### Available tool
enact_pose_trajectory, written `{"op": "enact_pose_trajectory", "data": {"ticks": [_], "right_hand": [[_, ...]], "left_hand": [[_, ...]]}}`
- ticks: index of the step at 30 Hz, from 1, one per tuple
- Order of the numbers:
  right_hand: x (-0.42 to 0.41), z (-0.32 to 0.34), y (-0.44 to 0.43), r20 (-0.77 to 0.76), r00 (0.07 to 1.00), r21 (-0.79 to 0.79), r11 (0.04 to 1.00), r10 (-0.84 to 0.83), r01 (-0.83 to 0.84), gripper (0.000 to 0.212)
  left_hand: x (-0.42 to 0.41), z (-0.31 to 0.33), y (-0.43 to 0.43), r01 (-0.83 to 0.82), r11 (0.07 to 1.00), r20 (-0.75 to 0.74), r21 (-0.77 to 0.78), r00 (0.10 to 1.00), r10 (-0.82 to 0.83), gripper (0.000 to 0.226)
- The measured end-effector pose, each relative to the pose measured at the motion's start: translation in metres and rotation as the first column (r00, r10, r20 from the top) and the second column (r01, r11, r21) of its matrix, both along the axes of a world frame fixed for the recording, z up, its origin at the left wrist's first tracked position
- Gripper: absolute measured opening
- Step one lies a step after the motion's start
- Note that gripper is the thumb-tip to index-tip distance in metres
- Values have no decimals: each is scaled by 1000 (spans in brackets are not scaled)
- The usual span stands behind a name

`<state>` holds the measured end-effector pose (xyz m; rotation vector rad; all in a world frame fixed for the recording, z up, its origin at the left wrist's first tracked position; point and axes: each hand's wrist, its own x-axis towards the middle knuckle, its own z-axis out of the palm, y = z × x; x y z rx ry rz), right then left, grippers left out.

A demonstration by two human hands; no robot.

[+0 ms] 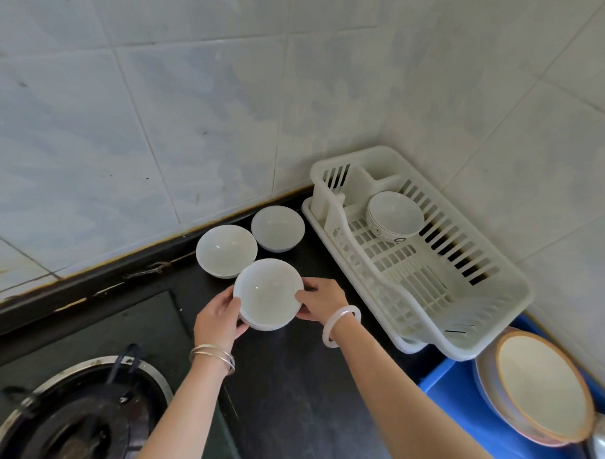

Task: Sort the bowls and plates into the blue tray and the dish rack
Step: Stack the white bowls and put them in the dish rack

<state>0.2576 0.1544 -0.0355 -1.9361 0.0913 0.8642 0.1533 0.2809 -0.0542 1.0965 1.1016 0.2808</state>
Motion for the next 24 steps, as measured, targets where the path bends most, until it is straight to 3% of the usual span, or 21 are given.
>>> {"op": "enact_pose_trajectory", "data": {"ticks": [5,11,14,17,24], "right_hand": [[27,46,-39,121,991,126,991,-54,39,37],[72,89,-101,264,950,79,985,-168,153,32],[94,97,-137,244,934,95,964,-263,247,16],[118,97,-169,206,890,67,913,-406,401,17],[153,67,-223,216,924,-184,917,-315,355,47]], "left_hand": [[30,49,-20,146,982,148,124,975,-164,25],[90,88,-71,295,947,265,125,910,-319,22],[125,94,-104,357,931,262,82,893,-365,26],[157,90,-136,444,895,234,42,867,-441,28],[207,56,-189,617,787,96,-28,785,-612,29]]}}
